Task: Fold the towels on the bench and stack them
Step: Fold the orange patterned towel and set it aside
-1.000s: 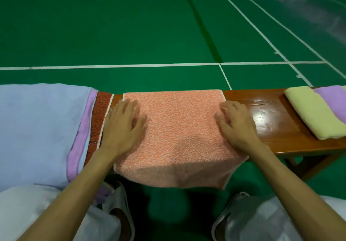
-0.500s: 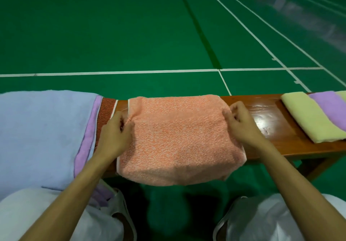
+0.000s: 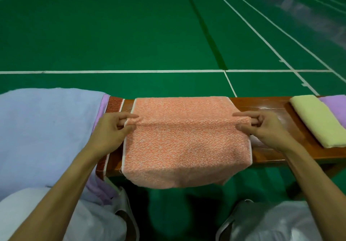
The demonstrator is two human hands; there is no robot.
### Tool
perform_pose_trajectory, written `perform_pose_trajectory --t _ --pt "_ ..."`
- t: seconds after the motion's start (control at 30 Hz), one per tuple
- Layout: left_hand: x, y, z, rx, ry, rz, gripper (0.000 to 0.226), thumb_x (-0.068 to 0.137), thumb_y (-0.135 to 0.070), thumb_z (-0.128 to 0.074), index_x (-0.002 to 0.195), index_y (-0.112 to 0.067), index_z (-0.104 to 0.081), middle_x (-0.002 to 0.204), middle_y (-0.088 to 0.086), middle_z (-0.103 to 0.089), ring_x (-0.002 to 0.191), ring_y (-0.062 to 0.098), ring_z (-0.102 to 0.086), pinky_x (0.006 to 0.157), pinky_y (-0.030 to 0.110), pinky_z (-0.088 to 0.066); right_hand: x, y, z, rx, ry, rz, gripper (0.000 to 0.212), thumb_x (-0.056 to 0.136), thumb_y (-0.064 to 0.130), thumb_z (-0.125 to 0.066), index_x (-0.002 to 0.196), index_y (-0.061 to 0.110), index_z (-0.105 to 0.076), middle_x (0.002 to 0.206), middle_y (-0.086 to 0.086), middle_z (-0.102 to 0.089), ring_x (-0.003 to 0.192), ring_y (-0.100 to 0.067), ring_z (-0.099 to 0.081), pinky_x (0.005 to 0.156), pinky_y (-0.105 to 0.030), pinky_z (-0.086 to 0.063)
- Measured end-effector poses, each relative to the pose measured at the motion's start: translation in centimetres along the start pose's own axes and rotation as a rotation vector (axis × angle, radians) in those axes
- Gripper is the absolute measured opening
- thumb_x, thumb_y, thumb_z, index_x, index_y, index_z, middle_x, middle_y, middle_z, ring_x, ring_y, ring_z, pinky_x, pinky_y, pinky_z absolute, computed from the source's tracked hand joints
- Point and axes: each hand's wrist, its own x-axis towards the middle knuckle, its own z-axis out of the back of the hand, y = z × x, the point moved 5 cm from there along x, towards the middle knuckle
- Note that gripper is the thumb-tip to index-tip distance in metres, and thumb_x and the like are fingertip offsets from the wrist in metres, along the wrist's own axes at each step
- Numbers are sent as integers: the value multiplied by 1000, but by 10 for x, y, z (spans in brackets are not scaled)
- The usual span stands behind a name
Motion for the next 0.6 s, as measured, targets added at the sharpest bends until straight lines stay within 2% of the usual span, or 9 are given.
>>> perform_pose_trajectory --t 0.07,0.13,0.2,0.23,0.3,0.37,0.47,0.53,0.6 --pt "0 -3 1 50 -50 -21 25 91 -17 -78 116 -21 -77 84 -17 -74 80 -4 -70 70 17 -52 -2 2 1 -60 -46 18 37 88 -2 -72 123 12 -71 93 2 -79 85 -10 -75 71 -21 -61" --pt "-1 -6 4 50 -83 -13 14 88 -21 -82 99 -29 -79 73 -30 -69 72 -6 -69 61 11 -51 -5 8 0 -158 -42 47 33 90 2 -71 117 22 -72 95 6 -79 82 -2 -73 66 -15 -57" --pt "-3 -10 8 26 -94 12 15 84 -23 -85 83 -35 -75 63 -23 -71 58 1 -70 56 22 -58 -9 13 2 -299 -37 62 26 93 8 -69 109 27 -73 76 20 -75 65 5 -68 53 -8 -49" --pt "-4 -12 9 8 -91 29 12 82 -24 -86 82 -30 -76 62 -14 -73 52 8 -70 56 29 -60 -10 15 4 -344 -47 58 22 93 10 -69 107 26 -74 63 23 -70 51 5 -63 45 -8 -43" --pt "-4 -15 11 -28 -64 59 8 82 -23 -84 86 -19 -78 61 -4 -73 48 16 -69 49 31 -58 -11 18 10 -359 -100 62 16 93 11 -70 104 21 -77 48 16 -63 35 -1 -51 37 -10 -35" --pt "-2 -14 11 -55 -45 115 7 88 -25 -78 92 -19 -78 69 2 -75 57 25 -71 50 30 -57 -12 24 17 -267 -137 66 14 94 13 -70 100 22 -78 48 5 -64 34 -3 -48 38 -12 -35" --pt "11 -10 1 -238 7 241 16 103 -22 -61 104 -11 -72 79 20 -74 62 28 -69 50 24 -50 0 30 16 50 -147 -24 15 101 11 -60 102 14 -74 73 -19 -74 45 -12 -63 41 -20 -48" --pt "25 -16 -8 -495 63 285 17 109 -17 -49 110 -4 -60 86 17 -78 62 19 -74 47 19 -48 19 28 8 270 -148 -107 20 106 12 -51 112 0 -67 89 -21 -77 58 -21 -73 47 -29 -55" --pt "41 -27 -8 -633 46 206 12 110 -12 -44 105 -10 -54 103 20 -77 72 19 -77 52 21 -53 41 31 0 427 -182 -140 23 107 12 -49 120 -1 -63 96 -17 -78 66 -20 -76 50 -32 -57"
